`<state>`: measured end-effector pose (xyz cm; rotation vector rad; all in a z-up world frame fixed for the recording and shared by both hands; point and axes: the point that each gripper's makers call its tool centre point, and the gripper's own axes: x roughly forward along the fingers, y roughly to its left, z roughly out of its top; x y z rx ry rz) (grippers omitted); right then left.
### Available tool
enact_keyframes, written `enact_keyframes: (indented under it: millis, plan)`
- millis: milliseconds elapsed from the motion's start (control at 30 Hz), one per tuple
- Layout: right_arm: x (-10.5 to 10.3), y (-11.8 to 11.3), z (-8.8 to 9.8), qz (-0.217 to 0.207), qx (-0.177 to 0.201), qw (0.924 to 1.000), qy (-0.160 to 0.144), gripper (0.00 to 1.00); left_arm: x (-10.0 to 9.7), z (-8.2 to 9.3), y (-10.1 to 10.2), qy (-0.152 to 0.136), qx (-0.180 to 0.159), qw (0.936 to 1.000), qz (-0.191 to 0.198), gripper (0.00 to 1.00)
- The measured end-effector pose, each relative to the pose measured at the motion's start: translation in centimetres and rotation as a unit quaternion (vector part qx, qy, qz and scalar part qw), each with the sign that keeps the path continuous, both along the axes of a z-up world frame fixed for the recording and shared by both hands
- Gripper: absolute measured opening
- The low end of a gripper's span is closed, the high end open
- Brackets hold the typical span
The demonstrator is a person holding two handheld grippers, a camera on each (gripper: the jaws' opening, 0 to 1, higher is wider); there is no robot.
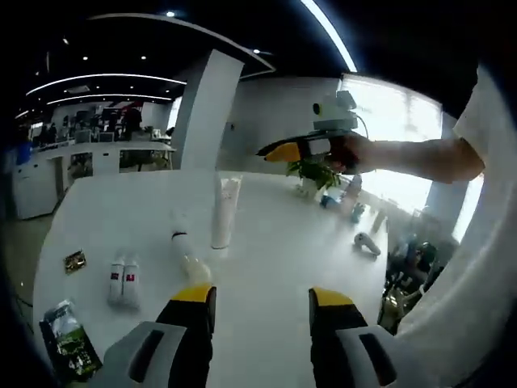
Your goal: Arrange the skincare products in the storage area until every visible bottle or jar stands upright without overlapping.
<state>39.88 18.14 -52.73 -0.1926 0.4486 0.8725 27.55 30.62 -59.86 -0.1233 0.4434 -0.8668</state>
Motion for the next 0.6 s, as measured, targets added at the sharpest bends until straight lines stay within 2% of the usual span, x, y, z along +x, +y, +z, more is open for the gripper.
enact_keyframes:
  millis: [33,100,233,433,533,600]
  plan:
    - [-0.5,-0.2,-0.1,-0.016,0.008,0.9998,-0.006,0.54,0.4,0.0,-0.1,-0.002,-0.001,1.0000,0.002,0.48]
    - [-1.5,-0.3,-0.3,-0.023,0.012,0.9997,-0.006,0.56,1.4,-0.2,-0.3,0.000,-0.001,1.0000,0.004,0.48]
    - [-3.7,-0.8,-0.5,-0.066,0.066,0.9955,0.010,0.59,2.8,-0.8,-0.5,0.005,0.012,0.9999,-0.001,0.48]
    - [-5.5,-2.0,-1.1,-0.101,0.081,0.9915,0.015,0.65,6.3,-1.6,-0.1,0.018,0.029,0.9991,0.025,0.50]
    - [-6.1,-2.7,-1.2,-0.118,0.091,0.9887,0.018,0.65,8.0,-2.6,-0.1,0.033,0.043,0.9977,0.041,0.50]
    - [-6.6,-3.1,-1.2,-0.133,0.109,0.9847,0.030,0.65,8.8,-3.1,-0.3,0.040,0.047,0.9969,0.049,0.51]
